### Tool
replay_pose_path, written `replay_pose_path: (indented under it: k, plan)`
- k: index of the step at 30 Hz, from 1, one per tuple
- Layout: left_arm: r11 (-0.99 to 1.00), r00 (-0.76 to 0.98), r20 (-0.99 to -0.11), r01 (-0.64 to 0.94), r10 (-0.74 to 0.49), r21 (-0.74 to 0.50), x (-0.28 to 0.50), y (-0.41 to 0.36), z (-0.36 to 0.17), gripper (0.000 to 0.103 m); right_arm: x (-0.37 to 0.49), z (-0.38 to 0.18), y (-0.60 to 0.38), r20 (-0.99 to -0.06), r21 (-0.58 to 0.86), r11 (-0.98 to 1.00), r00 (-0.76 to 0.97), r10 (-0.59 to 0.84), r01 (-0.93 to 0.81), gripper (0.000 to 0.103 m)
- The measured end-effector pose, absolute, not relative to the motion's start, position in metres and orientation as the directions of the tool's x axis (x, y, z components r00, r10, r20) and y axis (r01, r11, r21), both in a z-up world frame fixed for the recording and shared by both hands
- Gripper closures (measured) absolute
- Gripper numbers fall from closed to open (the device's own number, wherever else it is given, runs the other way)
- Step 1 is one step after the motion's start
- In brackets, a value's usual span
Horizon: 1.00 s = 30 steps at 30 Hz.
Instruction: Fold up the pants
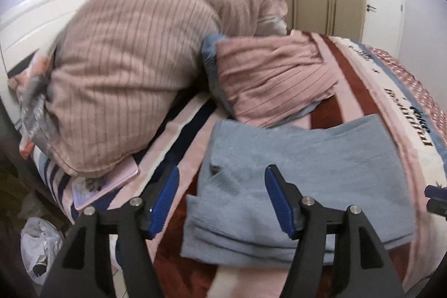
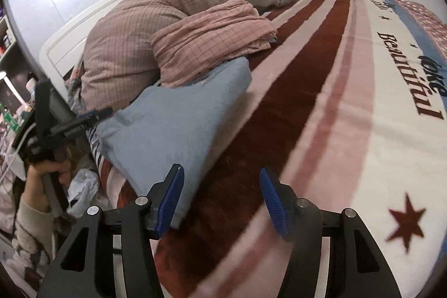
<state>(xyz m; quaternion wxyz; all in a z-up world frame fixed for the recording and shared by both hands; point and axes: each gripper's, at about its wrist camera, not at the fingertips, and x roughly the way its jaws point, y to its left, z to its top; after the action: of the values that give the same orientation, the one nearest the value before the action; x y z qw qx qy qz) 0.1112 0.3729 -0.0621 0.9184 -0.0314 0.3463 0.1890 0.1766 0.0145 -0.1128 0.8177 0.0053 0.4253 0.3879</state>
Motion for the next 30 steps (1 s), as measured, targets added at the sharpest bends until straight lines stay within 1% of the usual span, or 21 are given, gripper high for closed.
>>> replay_pose_path:
  k: [6,11,14,16,18,20,21,22,25,27,30]
  plan:
    - [0.956,0.763,-0.591,-0.291,0.262,0.047,0.099,0.319,-0.030,0.040,0.154,-0.096,-0.018,-0.675,0.262,0.709,0.401,0.620,-0.654,0.041]
    - [0.971,0.823,-0.524,-0.233,0.221,0.044,0.088,0.262,-0.006,0.033,0.135,-0.076,-0.051,-0.640,0.199,0.729,0.476,0.603,-0.655,0.037]
    - [0.979,0.860,-0.473,-0.201,0.193,0.033,0.081,0.227,0.008,0.026,0.122,-0.063,-0.072,-0.615,0.158,0.743,0.524,0.589,-0.651,0.028]
    - [0.984,0.882,-0.440,-0.179,0.170,0.021,0.074,0.204,0.015,0.022,0.114,-0.055,-0.086,-0.597,0.127,0.753,0.556,0.578,-0.645,0.024]
    - [0.988,0.901,-0.411,-0.155,0.140,-0.003,0.068,0.180,0.022,0.017,0.103,-0.046,-0.105,-0.574,0.099,0.767,0.593,0.565,-0.634,0.018]
    - [0.992,0.914,-0.389,-0.128,0.112,-0.016,0.062,0.156,0.026,0.015,0.095,-0.040,-0.120,-0.555,0.085,0.779,0.620,0.555,-0.622,0.014]
    - [0.992,0.920,-0.379,-0.123,0.105,-0.023,0.059,0.143,0.027,0.013,0.091,-0.037,-0.127,-0.547,0.075,0.784,0.632,0.549,-0.616,0.012]
    - [0.993,0.924,-0.370,-0.117,0.096,-0.033,0.057,0.132,0.028,0.009,0.085,-0.033,-0.135,-0.535,0.061,0.791,0.649,0.541,-0.609,0.011]
    - [0.994,0.937,-0.341,-0.097,0.074,-0.053,0.050,0.097,0.029,0.005,0.067,-0.022,-0.162,-0.488,0.019,0.822,0.713,0.504,-0.569,0.009]
    - [0.995,0.945,-0.320,-0.091,0.072,-0.045,0.046,0.076,0.028,0.001,0.058,-0.015,-0.179,-0.449,0.011,0.846,0.753,0.481,-0.534,0.004]
    - [0.994,0.949,-0.300,-0.106,0.097,-0.015,0.040,0.051,0.029,0.001,0.046,-0.005,-0.200,-0.411,0.001,0.871,0.794,0.449,-0.492,0.002]
